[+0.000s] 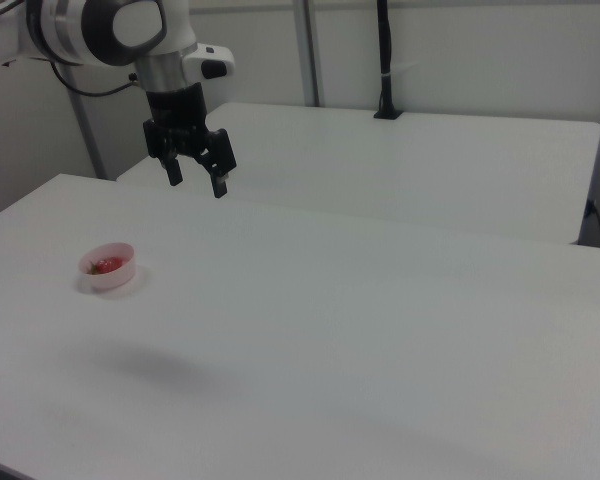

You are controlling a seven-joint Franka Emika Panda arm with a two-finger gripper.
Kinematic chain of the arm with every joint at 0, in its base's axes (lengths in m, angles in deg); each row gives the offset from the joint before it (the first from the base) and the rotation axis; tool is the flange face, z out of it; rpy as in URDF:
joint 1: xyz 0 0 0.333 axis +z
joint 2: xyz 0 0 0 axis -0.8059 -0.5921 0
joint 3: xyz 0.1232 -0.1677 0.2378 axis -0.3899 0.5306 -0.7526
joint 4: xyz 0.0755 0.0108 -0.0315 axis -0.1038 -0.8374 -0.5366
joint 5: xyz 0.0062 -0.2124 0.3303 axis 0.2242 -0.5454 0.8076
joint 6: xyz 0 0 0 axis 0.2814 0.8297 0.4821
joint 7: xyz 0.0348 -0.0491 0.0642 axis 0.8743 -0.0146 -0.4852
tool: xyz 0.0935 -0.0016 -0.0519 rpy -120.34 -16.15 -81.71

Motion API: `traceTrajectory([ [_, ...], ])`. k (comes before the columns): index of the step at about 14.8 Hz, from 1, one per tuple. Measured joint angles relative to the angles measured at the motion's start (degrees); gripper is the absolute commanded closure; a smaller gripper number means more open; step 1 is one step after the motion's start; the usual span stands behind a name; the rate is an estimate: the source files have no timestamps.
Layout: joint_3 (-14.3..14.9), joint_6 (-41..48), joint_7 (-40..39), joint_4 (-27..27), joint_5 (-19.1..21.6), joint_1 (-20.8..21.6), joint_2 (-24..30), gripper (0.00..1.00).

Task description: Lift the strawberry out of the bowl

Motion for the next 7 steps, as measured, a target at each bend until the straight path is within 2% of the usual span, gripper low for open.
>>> traceTrajectory([
  [3, 0.00, 0.05, -4.10, 0.19, 1.55, 1.50, -1.41, 0.00],
  [7, 0.02, 0.04, -4.79, 1.44, 1.61, 2.91, -4.05, 0.00],
])
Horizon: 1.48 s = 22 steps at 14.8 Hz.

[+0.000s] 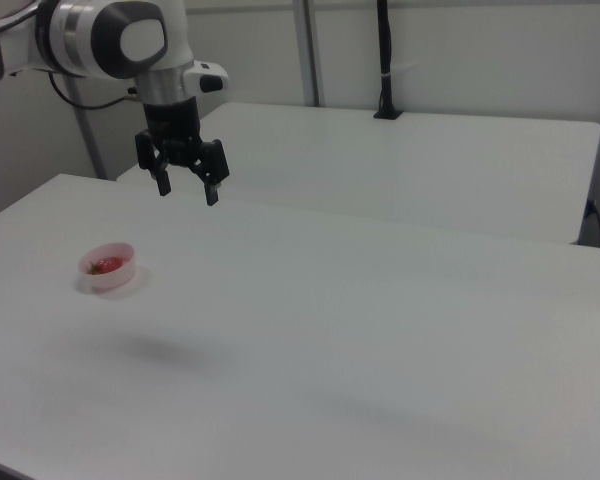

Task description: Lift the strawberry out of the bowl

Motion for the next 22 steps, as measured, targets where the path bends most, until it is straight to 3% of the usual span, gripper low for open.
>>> traceTrajectory([
  [17, -0.24, 0.00, -0.64, 0.43, 0.12, 0.66, -0.52, 0.00],
  [22, -0.62, -0.03, 1.46, 0.42, 0.17, 8.37, -1.46, 0.00],
])
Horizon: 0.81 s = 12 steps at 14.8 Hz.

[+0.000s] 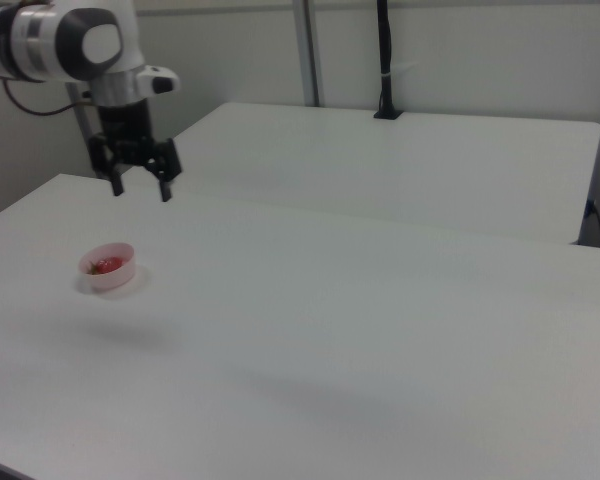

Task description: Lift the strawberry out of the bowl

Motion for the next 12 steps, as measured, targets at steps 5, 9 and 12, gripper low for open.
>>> traceTrajectory([
  [5, -0.36, -10.90, 18.90, -0.56, -0.02, 11.45, -6.93, 0.00],
  [9, -0.37, -20.57, 32.22, -0.47, -0.86, 18.24, -15.63, 0.07],
  [12, -0.32, -23.12, 36.20, 1.23, -0.88, 19.44, -19.18, 0.07],
])
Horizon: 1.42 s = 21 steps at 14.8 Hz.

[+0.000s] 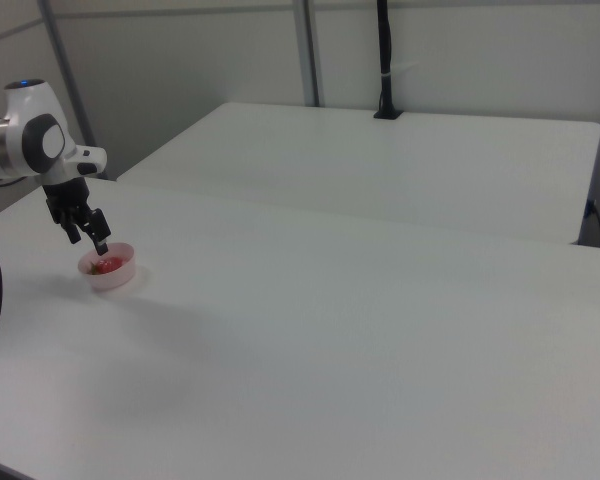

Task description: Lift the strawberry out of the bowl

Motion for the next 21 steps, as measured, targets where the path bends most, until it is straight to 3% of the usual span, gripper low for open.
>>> traceTrajectory([
  [5, 0.61, -4.90, 1.23, 2.17, -0.30, -0.40, -3.58, 0.13],
  [11, 0.61, -7.96, 1.28, 2.37, -3.51, -0.18, -6.92, 0.18],
  [13, 0.60, -7.97, 1.28, 2.40, -4.14, 0.36, -7.79, 0.26],
  [17, 0.57, -7.97, 1.29, 2.41, -6.24, 0.93, -8.56, 0.63],
  [21, 0.57, -7.97, 0.94, 2.53, -6.57, 0.97, -8.55, 0.68],
])
